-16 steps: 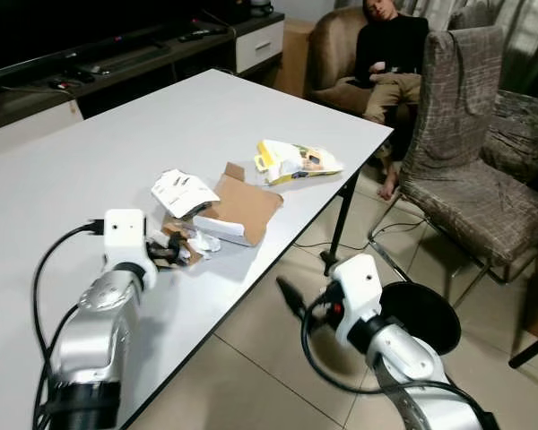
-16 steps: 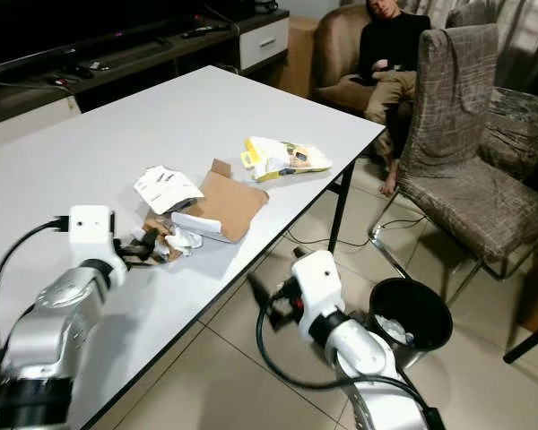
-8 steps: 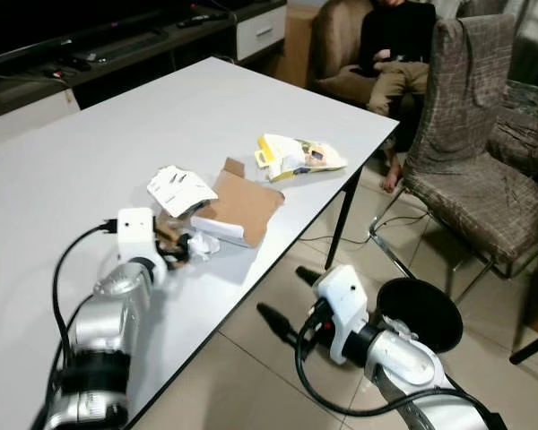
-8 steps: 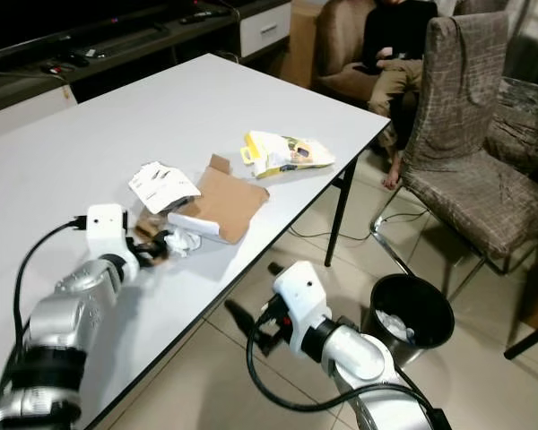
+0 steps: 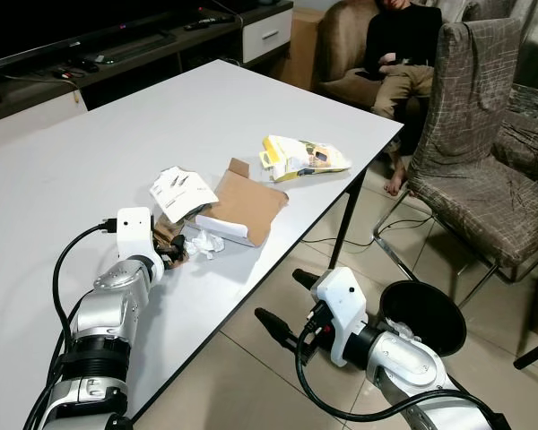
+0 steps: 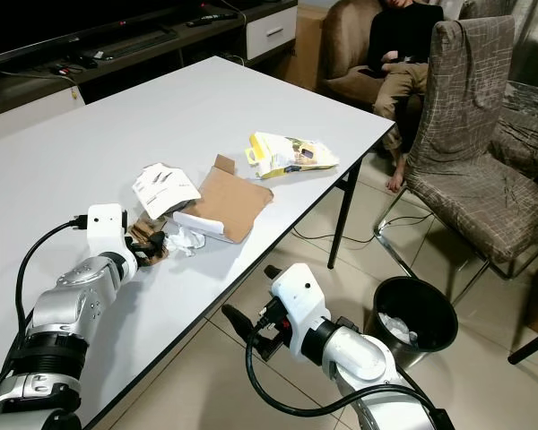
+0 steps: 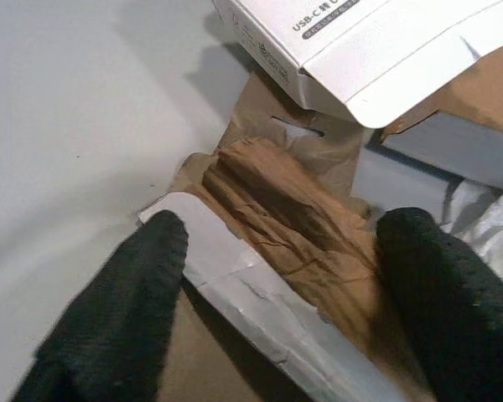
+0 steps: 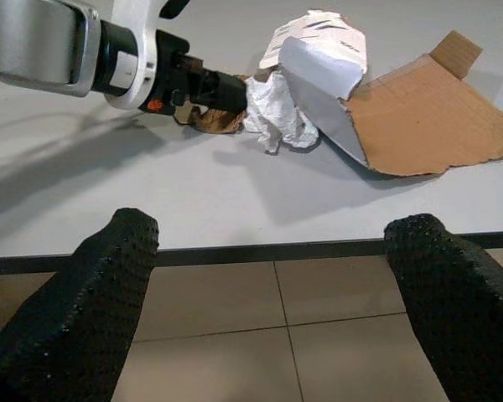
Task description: Picking trash to rubbish bin
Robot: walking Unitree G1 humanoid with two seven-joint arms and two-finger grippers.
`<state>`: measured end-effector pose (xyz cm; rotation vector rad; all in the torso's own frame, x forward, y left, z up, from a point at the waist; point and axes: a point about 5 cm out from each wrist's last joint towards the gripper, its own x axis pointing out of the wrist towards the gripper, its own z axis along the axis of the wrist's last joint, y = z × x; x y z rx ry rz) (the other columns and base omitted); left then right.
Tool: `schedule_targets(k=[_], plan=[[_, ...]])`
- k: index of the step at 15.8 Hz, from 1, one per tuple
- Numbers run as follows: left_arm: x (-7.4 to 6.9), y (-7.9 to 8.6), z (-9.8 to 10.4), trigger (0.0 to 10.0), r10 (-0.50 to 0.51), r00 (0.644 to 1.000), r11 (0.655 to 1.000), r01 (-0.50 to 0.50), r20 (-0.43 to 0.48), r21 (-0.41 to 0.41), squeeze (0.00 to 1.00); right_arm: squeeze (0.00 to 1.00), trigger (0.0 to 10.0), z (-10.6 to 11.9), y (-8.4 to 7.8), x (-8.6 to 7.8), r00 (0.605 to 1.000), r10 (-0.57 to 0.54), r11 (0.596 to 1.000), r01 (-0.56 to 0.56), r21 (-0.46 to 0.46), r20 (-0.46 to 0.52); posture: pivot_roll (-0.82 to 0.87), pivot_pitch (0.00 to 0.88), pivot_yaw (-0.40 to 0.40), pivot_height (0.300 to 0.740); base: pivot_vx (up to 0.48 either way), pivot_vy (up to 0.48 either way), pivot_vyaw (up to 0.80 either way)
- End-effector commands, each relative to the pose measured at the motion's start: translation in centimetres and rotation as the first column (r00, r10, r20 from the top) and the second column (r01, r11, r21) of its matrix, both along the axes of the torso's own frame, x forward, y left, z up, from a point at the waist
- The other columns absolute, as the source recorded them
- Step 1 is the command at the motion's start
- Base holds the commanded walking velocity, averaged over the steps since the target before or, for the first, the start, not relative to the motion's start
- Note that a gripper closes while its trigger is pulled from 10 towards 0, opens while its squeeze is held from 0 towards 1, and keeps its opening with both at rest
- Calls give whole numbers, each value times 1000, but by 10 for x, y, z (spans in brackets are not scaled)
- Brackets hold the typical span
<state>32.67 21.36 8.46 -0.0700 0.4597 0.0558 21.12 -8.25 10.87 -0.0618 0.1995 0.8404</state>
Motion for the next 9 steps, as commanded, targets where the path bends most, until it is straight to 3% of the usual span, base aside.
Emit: schedule_targets(k=[1, 9], plan=[[0, -3, -6, 0, -18, 999, 999, 17, -32, -34, 0, 0, 10000, 2, 1, 0, 1000, 13, 1000, -13, -2, -1, -21, 0, 17, 740, 0, 0, 0], [-3, -10, -5, 0, -79, 997, 993, 78, -12, -93, 0, 0, 10000, 0, 0, 3, 1000, 2, 1000, -2, -15, 4, -20, 0, 18, 740, 0, 0, 0]])
